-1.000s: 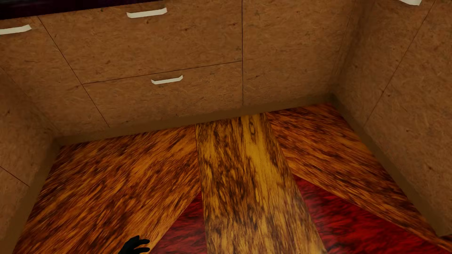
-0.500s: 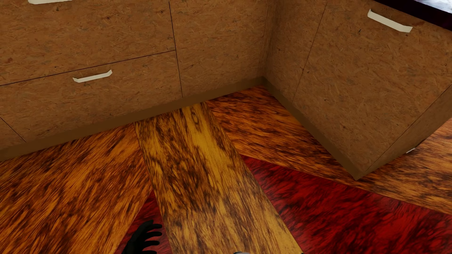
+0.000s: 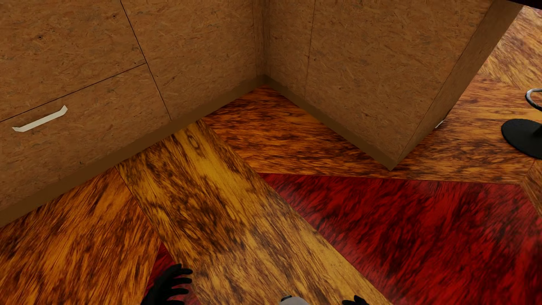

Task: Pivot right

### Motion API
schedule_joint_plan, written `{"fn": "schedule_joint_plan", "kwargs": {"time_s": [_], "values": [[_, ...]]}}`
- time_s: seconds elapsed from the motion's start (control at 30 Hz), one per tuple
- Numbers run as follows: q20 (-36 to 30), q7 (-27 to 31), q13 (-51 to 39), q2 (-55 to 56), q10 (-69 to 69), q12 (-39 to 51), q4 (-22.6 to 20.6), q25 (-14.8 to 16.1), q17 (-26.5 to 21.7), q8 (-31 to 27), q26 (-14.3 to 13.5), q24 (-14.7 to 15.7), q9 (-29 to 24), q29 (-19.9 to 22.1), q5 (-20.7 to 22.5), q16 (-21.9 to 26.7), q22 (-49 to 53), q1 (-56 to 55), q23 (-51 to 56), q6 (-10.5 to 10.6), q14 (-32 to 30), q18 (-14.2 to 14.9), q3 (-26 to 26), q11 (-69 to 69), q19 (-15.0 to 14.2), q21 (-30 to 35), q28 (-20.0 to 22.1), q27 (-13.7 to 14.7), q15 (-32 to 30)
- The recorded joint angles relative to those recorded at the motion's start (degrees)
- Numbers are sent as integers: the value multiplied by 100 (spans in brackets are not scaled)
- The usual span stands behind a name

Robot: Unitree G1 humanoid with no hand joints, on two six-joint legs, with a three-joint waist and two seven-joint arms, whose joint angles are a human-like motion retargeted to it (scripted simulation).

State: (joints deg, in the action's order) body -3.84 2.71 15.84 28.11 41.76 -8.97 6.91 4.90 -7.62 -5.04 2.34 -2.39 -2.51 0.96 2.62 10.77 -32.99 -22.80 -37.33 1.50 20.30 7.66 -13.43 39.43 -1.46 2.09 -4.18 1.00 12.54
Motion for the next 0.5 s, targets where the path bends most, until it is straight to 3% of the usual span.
{"fn": "schedule_joint_plan", "kwargs": {"time_s": [0.03,0.07,0.1,0.13,0.17,0.23,0.27,0.3,0.33,0.37,0.43,0.5], "values": [[5,-26,-142,-23,5,-178,32,-24,115,27,6,-2,5,2,-22,145,64,13,0,-121,4,244,-179,-63,-3,39,48,20,-49],[41,-112,-255,-13,-37,-225,71,-41,53,54,64,19,49,-63,-52,149,35,47,-107,-222,-7,213,-202,-108,32,197,115,-39,-56],[60,-217,-203,-32,-124,-133,59,-71,1,138,135,62,41,-179,-160,73,-32,179,21,-351,-30,-124,-136,-29,44,158,164,-199,95],[20,-269,-222,-35,-104,-102,57,-136,-45,196,203,104,76,-307,-238,-31,37,202,-27,-434,-9,-229,-116,-32,-30,45,213,-374,60],[-75,-299,-232,-53,-108,-147,104,-189,-1,209,218,132,156,-400,-228,-95,87,180,-5,-427,-2,-92,-160,-195,-40,-166,250,-569,-198],[1,-401,-151,-113,-399,-55,218,-165,-114,194,195,157,238,-461,-123,-52,-71,273,71,-345,-136,-153,-225,-463,177,36,202,-838,34],[25,-488,-198,-137,-490,-210,247,-193,119,203,66,146,211,-428,-131,87,-13,377,67,-389,-164,-152,-332,-461,201,-115,165,-905,173],[6,-538,-147,-120,-364,-180,290,-209,128,193,35,133,178,-383,-131,134,10,337,44,-362,-88,-160,-318,-488,-7,11,129,-898,30],[53,-561,-103,-126,-227,-84,295,-178,8,249,33,143,113,-329,-182,68,38,319,44,-339,-6,-178,-264,-475,60,127,96,-846,-127],[13,-571,-190,-164,-140,-129,282,-172,-33,241,-5,164,99,-311,-217,-16,90,280,-3,-296,46,-201,-303,-616,-111,-41,86,-834,-482],[-21,-645,-285,-136,-251,-217,290,-186,98,211,-60,244,79,-274,-211,17,-51,340,27,-286,-3,-211,-400,-614,-8,142,8,-874,-312],[-100,-629,-262,-113,-239,-213,264,-198,125,203,91,356,63,-334,-240,-44,83,356,-22,-252,31,-217,-340,-644,-83,6,-26,-842,-367]]}}
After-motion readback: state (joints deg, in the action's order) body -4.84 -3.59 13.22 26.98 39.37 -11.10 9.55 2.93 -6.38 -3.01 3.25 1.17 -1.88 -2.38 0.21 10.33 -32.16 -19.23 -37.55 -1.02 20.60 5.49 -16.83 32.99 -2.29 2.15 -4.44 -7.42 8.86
